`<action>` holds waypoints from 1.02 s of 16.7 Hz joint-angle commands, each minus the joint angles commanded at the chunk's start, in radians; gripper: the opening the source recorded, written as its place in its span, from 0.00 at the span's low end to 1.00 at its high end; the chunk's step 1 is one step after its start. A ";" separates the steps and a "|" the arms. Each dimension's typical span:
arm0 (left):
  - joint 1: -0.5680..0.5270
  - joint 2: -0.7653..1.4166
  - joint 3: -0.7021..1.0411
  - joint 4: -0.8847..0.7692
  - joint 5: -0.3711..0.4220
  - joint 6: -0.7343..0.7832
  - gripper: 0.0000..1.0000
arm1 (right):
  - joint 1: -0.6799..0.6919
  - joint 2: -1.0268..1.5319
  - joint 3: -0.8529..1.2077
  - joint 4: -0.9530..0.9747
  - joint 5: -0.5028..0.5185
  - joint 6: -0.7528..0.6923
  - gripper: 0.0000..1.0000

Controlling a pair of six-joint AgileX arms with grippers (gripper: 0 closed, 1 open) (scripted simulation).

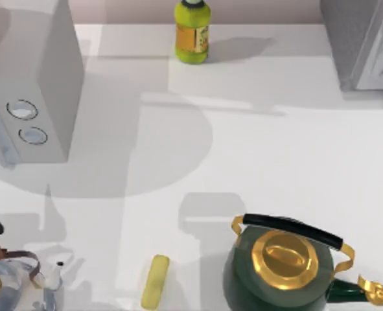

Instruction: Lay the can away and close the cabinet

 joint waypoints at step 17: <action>0.000 0.000 0.000 0.000 0.000 0.000 1.00 | -0.104 0.094 0.309 -0.167 -0.123 -0.033 1.00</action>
